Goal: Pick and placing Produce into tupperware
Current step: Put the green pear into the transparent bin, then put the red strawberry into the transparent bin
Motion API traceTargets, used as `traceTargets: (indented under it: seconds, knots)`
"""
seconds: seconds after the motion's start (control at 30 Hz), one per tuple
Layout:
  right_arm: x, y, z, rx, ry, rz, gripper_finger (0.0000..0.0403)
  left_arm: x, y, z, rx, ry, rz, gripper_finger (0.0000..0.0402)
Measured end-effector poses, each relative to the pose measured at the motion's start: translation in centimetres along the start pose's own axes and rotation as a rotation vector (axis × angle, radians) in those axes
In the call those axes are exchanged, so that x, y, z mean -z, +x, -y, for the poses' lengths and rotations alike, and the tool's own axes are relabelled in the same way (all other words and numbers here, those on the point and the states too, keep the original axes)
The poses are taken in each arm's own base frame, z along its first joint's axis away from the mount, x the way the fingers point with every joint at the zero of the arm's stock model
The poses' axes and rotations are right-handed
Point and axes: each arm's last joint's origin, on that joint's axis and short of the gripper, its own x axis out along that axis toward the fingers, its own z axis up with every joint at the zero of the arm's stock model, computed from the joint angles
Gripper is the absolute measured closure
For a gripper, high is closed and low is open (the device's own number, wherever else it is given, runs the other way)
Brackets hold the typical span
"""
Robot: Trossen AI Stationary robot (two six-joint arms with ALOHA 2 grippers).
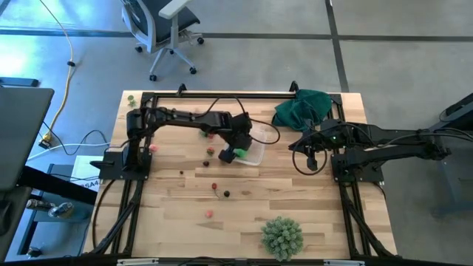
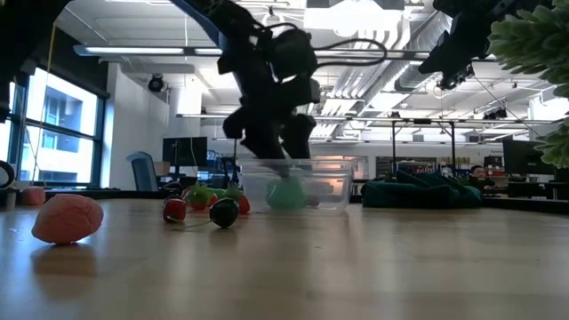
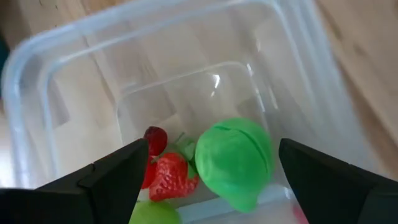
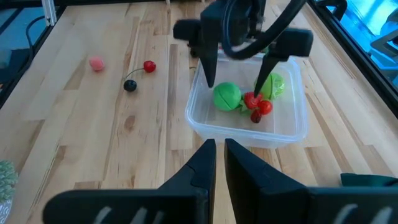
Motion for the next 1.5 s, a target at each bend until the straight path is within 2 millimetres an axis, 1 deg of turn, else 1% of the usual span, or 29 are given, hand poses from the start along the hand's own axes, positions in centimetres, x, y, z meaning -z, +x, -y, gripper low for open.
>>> traceTargets:
  seconds: [0.17, 0.27, 0.37, 0.5, 0.67, 0.73, 0.87, 1.0, 1.13, 1.23, 1.37, 1.5]
  knots:
    - [0.0, 0.0, 0.0, 0.0, 0.0, 0.0, 0.0379, -1.7, -2.8, -0.8, 0.037, -0.05, -0.028, 0.0059]
    - [0.0, 0.0, 0.0, 0.0, 0.0, 0.0, 0.0379, -2.4, -4.6, -0.9, 0.082, -0.089, -0.066, 0.0064]
    - [0.0, 0.0, 0.0, 0.0, 0.0, 0.0, 0.0379, -2.6, -6.4, -0.5, 0.166, -0.137, -0.12, 0.0066]
    - [0.0, 0.0, 0.0, 0.0, 0.0, 0.0, 0.0379, -2.3, -8.3, 0.3, 0.284, -0.209, -0.223, 0.0065]
    - [0.0, 0.0, 0.0, 0.0, 0.0, 0.0, 0.0379, -1.5, -9.3, 1.3, 0.373, -0.266, -0.358, 0.0074]
    - [0.0, 0.0, 0.0, 0.0, 0.0, 0.0, 0.0379, -1.1, -9.5, 1.5, 0.376, -0.268, -0.416, 0.008]
    - [0.0, 0.0, 0.0, 0.0, 0.0, 0.0, 0.0379, -0.7, -9.6, 1.3, 0.278, -0.239, -0.513, 0.0093]
    - [0.0, 0.0, 0.0, 0.0, 0.0, 0.0, 0.0379, -0.4, -10.2, 0.8, 0.187, -0.226, -0.553, 0.0105]
    - [0.0, 0.0, 0.0, 0.0, 0.0, 0.0, 0.0379, 0.4, -10.8, 0.0, 0.142, -0.232, -0.533, 0.0115]
    - [0.0, 0.0, 0.0, 0.0, 0.0, -0.001, 0.0379, 1.5, -11.4, -0.9, 0.095, -0.241, -0.489, 0.0121]
    - [0.0, 0.0, 0.0, 0.0, 0.0, -0.001, 0.0379, 3.8, -12.1, -2.3, 0.003, -0.255, -0.404, 0.0125]
    - [0.0, 0.0, 0.0, 0.0, 0.0, 0.0, 0.0379, 7.0, -12.3, -3.1, -0.051, -0.279, -0.373, 0.0126]
